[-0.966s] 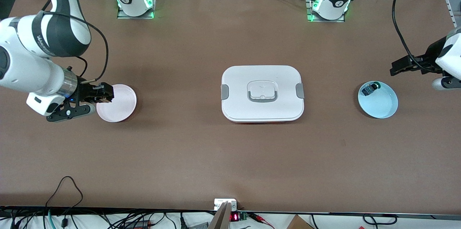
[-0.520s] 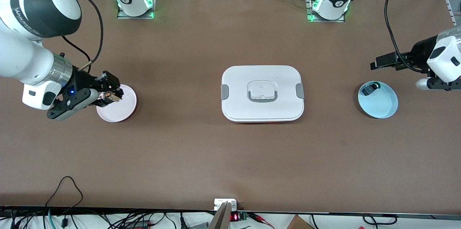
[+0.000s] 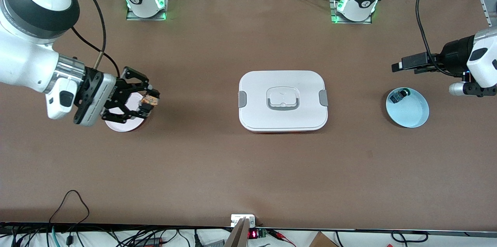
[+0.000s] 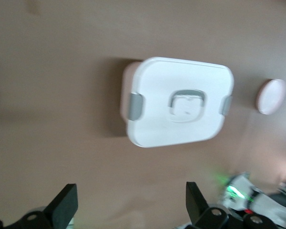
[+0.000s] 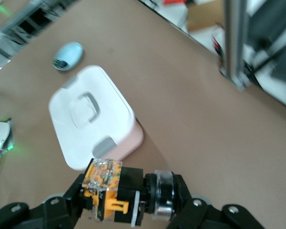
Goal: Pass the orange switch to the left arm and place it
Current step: 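Lift the switch over the box with the right gripper while the left gripper approaches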
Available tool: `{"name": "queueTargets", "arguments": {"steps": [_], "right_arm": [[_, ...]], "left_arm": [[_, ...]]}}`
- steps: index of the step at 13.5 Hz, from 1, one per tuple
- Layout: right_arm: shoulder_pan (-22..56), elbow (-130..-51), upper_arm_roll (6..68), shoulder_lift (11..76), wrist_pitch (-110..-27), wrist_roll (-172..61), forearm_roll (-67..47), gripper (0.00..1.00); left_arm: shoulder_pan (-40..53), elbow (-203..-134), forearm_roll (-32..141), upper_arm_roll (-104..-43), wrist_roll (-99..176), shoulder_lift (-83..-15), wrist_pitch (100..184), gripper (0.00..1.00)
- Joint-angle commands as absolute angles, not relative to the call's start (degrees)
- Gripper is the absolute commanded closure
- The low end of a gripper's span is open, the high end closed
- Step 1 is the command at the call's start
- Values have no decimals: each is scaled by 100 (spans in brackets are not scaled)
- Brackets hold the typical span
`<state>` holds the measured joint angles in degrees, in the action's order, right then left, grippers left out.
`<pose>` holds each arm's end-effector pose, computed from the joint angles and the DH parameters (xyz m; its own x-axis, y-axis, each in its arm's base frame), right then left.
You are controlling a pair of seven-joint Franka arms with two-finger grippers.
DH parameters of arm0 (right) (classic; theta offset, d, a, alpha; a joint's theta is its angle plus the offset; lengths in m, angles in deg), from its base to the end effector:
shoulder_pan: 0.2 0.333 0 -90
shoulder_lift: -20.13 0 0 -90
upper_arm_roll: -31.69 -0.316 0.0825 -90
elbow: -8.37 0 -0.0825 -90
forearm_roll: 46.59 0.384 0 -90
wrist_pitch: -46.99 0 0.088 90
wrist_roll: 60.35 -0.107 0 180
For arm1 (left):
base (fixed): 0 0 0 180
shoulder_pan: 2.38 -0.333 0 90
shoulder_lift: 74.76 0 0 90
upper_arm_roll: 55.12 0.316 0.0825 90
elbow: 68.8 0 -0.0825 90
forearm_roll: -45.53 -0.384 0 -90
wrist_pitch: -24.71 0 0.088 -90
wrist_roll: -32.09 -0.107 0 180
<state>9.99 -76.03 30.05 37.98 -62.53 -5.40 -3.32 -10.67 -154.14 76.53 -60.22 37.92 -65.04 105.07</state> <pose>0.6494 0.1833 0.5321 0.5698 0.5879 0.5742 0.8206 -0.4447 -0.3590 0.5861 -0.0250 0.5714 0.9585 0.0517 -0.2802 0.1917 -0.8445 0.5000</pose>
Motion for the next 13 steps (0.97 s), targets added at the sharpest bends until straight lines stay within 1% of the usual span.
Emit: {"name": "queueTargets", "arguments": {"steps": [1,2,6,7,9,11,13], "right_arm": [[1245,-7662,2993,3937,-6437,622,820,99],[1315,-7671,2993,4016,-6437,1149,1330,100],[1623,-7662,2993,4263,-6419,2348,2703,100],[1737,-7662,2993,4324,-6437,2446,3046,100],[2070,-7592,2993,4464,-6481,2464,3670,100],[2465,-7399,3002,4666,-6996,2717,3998,100],[2861,-7197,3002,4825,-7515,2798,4366,100]], "left_arm": [[-1283,-15273,8899,-6013,4217,-5992,10267,0],[-1283,-15282,9295,-6013,4507,-5843,10267,0],[-1196,-15317,10869,-6057,5028,-5307,10389,0],[-1178,-15378,11159,-6083,5028,-5245,10581,0],[-846,-15528,11652,-6083,5020,-5261,11003,0],[-381,-15563,11926,-6083,5028,-5314,11687,0],[24,-15590,12206,-6083,5159,-5349,12198,0]]}}
